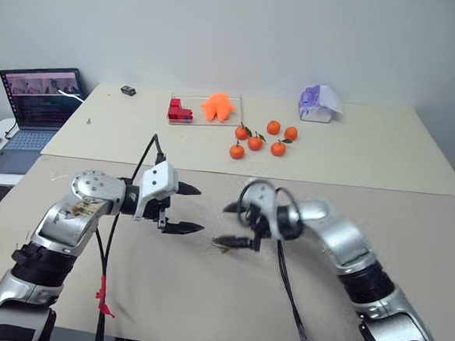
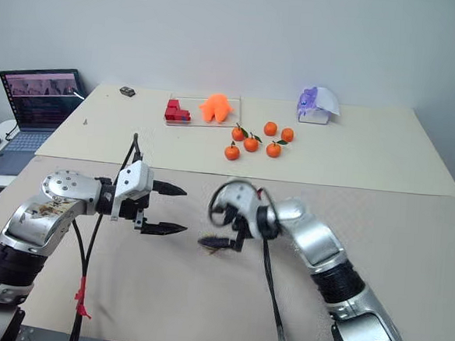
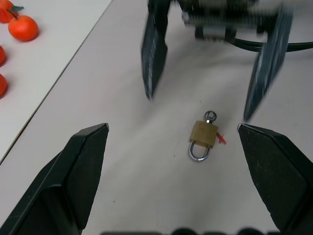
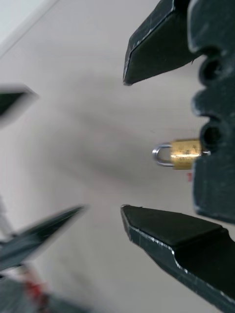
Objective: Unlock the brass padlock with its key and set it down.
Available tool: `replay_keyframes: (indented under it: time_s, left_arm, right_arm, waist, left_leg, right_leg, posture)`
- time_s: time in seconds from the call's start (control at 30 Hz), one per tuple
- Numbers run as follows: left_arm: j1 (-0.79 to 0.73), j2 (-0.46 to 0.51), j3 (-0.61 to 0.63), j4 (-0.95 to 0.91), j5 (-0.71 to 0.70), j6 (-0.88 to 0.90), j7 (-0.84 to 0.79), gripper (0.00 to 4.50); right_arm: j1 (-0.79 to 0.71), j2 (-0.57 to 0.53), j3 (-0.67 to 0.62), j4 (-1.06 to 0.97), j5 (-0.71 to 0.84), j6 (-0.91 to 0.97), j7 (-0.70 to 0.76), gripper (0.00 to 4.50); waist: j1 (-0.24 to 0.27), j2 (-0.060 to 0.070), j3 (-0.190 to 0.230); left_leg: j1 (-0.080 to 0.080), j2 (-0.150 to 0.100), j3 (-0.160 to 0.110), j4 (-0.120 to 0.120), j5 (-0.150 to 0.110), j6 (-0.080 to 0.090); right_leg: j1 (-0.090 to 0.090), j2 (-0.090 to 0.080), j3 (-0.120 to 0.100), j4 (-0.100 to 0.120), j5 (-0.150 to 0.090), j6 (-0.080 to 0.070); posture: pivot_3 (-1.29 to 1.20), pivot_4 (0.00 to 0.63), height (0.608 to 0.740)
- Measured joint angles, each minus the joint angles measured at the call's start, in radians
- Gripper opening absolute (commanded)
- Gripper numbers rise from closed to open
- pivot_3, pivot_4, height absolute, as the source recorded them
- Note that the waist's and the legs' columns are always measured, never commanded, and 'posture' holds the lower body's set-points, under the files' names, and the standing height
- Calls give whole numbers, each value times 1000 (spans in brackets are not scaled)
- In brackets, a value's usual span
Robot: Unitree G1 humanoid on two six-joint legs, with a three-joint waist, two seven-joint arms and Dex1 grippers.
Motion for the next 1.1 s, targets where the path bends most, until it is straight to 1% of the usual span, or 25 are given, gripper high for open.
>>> replay_keyframes:
  time_s: [0.07, 0.17, 0.27, 0.33, 0.4, 0.43, 0.6, 0.67, 0.73, 0.93, 1.1]
  left_arm:
    - [4, 0, -8, 18, -1, -31, -32, 4500]
    - [2, -21, -50, 80, 32, -123, -76, 4500]
    - [-18, -68, -97, 161, 73, -213, -98, 4500]
    - [-57, -128, -138, 285, 140, -348, -95, 4500]
    - [-63, -164, -168, 372, 184, -432, -93, 4500]
    - [-67, -197, -191, 436, 209, -487, -95, 4500]
    - [-99, -245, -236, 583, 270, -627, -97, 4500]
    - [-131, -270, -244, 632, 285, -652, -106, 4500]
    - [-165, -294, -245, 677, 298, -661, -107, 4500]
    - [-202, -318, -245, 744, 317, -702, -115, 4500]
    - [-207, -330, -242, 765, 320, -717, -113, 4500]
  right_arm:
    - [30, -62, -44, -64, 57, 52, 20, 4476]
    - [97, -131, -67, -107, 94, 96, 20, 4476]
    - [126, -158, -104, -140, 118, 127, 0, 4476]
    - [154, -174, -155, -183, 147, 146, -32, 4476]
    - [170, -176, -180, -206, 162, 156, -56, 4476]
    - [189, -179, -199, -223, 176, 166, -75, 4476]
    - [228, -194, -220, -261, 208, 185, -118, 4476]
    - [244, -196, -249, -282, 226, 200, -143, 4476]
    - [257, -199, -279, -297, 242, 215, -174, 4476]
    - [279, -212, -303, -315, 264, 240, -234, 4476]
    - [278, -212, -314, -334, 293, 242, -269, 4476]
  waist:
    - [3, 0, 0]
    - [0, 0, 0]
    - [-6, 0, 0]
    - [-4, 0, 0]
    - [-8, 0, 0]
    - [-9, -1, 0]
    - [-5, -3, 2]
    - [1, -4, 2]
    - [3, -3, 2]
    - [-3, -2, 1]
    - [1, -2, 1]
  left_leg:
    - [0, -1, 0, -1, 0, 0]
    - [0, -1, 0, -1, -1, 1]
    - [0, -1, 0, -1, -1, 1]
    - [0, -1, 0, -1, -1, 2]
    - [0, -1, 0, 0, -1, 3]
    - [-3, -1, 0, 0, -2, 3]
    - [-2, -1, -1, 1, -2, 3]
    - [-2, -1, -1, 2, -2, 3]
    - [-3, -2, -1, 4, -2, 3]
    - [-6, -2, -2, 5, -2, 4]
    - [-4, -2, -3, 6, -2, 4]
  right_leg:
    - [0, -1, 0, -1, 0, 0]
    - [0, -1, 0, -1, 0, 0]
    - [0, 0, 1, -1, -1, 0]
    - [1, 0, 0, -2, -1, 0]
    - [1, 0, 1, -2, -1, -1]
    - [1, 0, 1, -2, -1, -1]
    - [0, 0, 1, -1, -1, 0]
    - [1, 0, 1, -1, -1, 0]
    - [2, 0, 1, -1, -5, 7]
    - [3, 0, 1, -1, -5, 7]
    - [4, 0, 1, -1, -5, 8]
  posture:
    - [0, 150, 724]
    - [0, 150, 724]
    - [0, 150, 724]
    - [0, 150, 724]
    - [0, 150, 724]
    - [0, 150, 724]
    - [0, 150, 724]
    - [0, 150, 724]
    - [0, 150, 724]
    - [0, 150, 724]
    - [0, 150, 724]
